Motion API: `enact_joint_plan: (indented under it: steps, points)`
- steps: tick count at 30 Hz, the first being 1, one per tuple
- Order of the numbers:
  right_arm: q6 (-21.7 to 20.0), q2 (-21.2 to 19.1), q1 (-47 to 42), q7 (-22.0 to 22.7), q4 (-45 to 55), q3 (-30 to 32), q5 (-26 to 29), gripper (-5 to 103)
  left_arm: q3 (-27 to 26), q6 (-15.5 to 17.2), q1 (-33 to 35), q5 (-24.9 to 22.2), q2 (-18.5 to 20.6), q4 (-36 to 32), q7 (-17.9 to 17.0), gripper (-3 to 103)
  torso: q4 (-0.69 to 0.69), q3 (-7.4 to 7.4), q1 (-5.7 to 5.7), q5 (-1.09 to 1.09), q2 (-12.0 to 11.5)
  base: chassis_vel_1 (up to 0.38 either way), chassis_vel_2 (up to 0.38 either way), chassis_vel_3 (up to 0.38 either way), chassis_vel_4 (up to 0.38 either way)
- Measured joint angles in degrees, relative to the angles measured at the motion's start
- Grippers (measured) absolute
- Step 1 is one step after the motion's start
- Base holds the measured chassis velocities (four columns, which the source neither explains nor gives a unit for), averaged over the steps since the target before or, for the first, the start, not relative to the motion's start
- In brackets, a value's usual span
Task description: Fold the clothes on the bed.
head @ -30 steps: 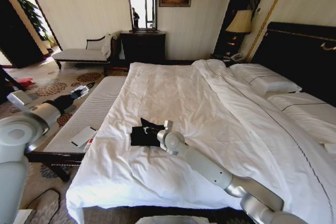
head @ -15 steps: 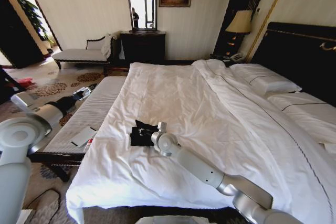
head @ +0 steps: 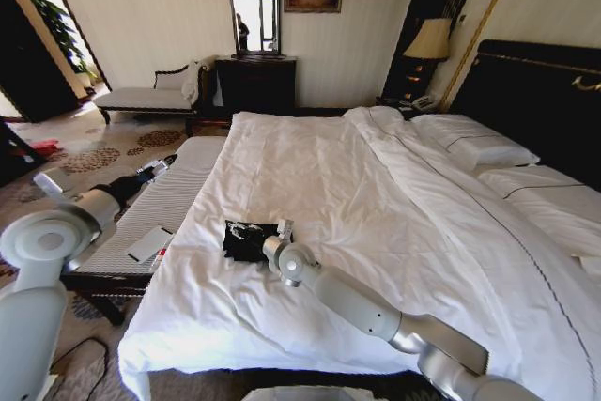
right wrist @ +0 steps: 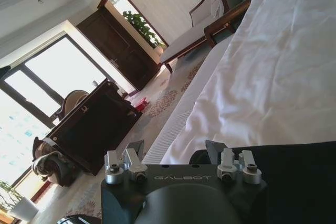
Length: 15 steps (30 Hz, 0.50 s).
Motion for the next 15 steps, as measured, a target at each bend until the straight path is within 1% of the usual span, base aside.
enact_joint_plan:
  steps: [2, 3, 5, 6, 7, 8, 9, 13, 15]
  points:
    - [0.0, -0.2, 0.0, 0.0, 0.0, 0.3, 0.2, 66, 0.0, 0.0, 0.0, 0.1, 0.0, 0.2, 0.1, 100, -0.01, 0.00, 0.00, 0.00, 0.0, 0.000, 0.000, 0.000, 0.000]
    - [0.0, -0.2, 0.0, 0.0, -0.2, 0.5, 0.5, 71, 0.0, 0.0, 0.0, 0.2, 0.0, 0.3, 0.1, 100, -0.01, 0.00, 0.00, 0.00, 0.0, 0.000, 0.000, 0.000, 0.000]
    - [-0.1, -0.2, -0.1, 1.5, -1.3, 1.3, 1.4, 83, 0.0, 0.0, 0.0, 0.3, 0.0, 0.4, 0.2, 100, 0.01, 0.00, 0.00, 0.00, 0.0, 0.000, 0.000, 0.000, 0.000]
    - [-0.1, -0.2, -0.1, 1.5, -1.3, 1.3, 1.4, 83, 0.0, 0.0, 0.0, 0.3, 0.0, 0.4, 0.2, 100, 0.01, 0.00, 0.00, 0.00, 0.0, 0.000, 0.000, 0.000, 0.000]
    - [-0.3, -0.1, -0.4, 2.8, -1.8, 1.7, 1.9, 87, 0.0, 0.0, -0.1, 0.3, 0.0, 0.4, 0.2, 100, 0.00, 0.00, 0.00, 0.00, 0.0, 0.000, 0.000, 0.000, 0.000]
    - [-0.4, -0.1, -0.6, 3.2, -1.8, 1.8, 2.1, 87, 0.0, 0.0, -0.1, 0.3, 0.1, 0.4, 0.2, 100, 0.01, 0.00, 0.00, 0.00, 0.0, 0.000, 0.000, 0.000, 0.000]
    - [-0.6, -0.1, -1.2, 3.9, -1.9, 1.9, 2.5, 97, 0.1, -0.1, -0.2, 0.3, 0.3, 0.4, 0.2, 100, 0.00, 0.00, 0.00, 0.00, 0.0, 0.000, 0.000, 0.000, 0.000]
    - [-0.8, -0.2, -2.2, 3.9, -1.5, 1.5, 2.9, 99, 0.1, -0.2, -0.3, 0.2, 0.8, 0.7, 0.2, 100, -0.02, 0.00, 0.00, 0.00, 0.0, 0.000, 0.000, 0.000, 0.000]
    - [-0.7, 0.3, -3.0, 2.8, -0.8, 0.4, 3.6, 100, -0.1, -0.2, -0.2, 0.2, 1.3, 1.0, 0.0, 100, -0.01, 0.00, 0.00, 0.00, 0.0, 0.000, 0.000, 0.000, 0.000]
